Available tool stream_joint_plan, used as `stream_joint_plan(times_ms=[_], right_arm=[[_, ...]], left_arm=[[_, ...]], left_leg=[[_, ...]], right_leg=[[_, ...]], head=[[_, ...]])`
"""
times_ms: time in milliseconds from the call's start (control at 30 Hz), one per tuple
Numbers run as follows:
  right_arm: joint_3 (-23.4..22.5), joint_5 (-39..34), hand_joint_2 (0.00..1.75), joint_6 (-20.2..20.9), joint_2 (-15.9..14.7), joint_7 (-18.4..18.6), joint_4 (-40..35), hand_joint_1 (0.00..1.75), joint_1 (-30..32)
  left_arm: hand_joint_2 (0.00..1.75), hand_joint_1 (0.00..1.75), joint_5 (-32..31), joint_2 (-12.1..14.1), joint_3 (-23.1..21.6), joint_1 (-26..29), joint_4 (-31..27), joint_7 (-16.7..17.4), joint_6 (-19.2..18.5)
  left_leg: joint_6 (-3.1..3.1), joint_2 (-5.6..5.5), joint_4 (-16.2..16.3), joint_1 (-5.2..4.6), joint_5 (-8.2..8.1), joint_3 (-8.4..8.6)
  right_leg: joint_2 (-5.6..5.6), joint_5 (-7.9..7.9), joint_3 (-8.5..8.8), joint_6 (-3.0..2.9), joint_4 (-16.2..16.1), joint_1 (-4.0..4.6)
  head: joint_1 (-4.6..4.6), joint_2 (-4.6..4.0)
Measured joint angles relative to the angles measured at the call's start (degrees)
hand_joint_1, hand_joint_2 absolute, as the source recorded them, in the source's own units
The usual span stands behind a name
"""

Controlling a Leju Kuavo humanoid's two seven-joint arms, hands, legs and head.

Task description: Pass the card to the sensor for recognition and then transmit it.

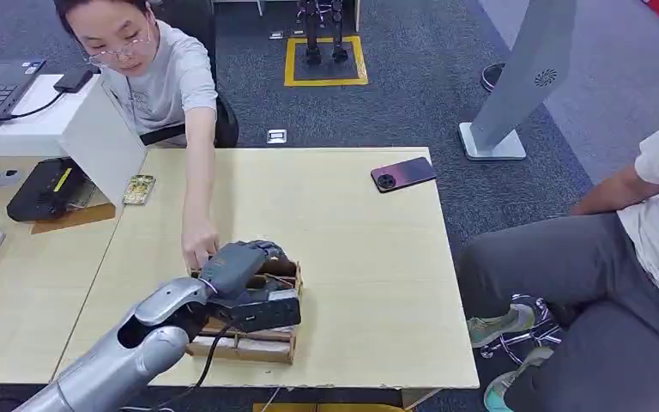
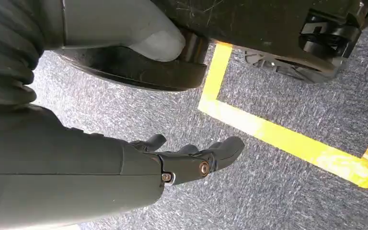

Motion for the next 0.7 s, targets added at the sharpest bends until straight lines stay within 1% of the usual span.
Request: stream_joint_plan(times_ms=[333, 700], right_arm=[[0.0, 0.0, 1.75, 0.1, 0.0, 0.0, 0.0, 0.00, 0.0], [-0.1, 0.1, 1.75, 0.2, 0.0, 0.0, 0.0, 0.00, 0.0]], left_arm=[[1.75, 1.75, 0.7, 0.5, 0.0, -0.1, 0.0, -0.3, -0.3], [1.75, 1.75, 2.5, 1.7, 0.0, -0.1, -0.5, -0.5, -0.9]], left_leg=[[0.00, 0.05, 0.0, 0.01, -0.01, 0.00], [-0.01, 0.07, 0.0, 0.01, -0.01, -0.01]], right_leg=[[0.07, -0.01, -0.03, -0.01, 0.0, 0.01], [0.10, -0.02, -0.06, -0.02, 0.0, 0.01]], head=[[-0.02, 0.00], [-0.02, 0.00]])
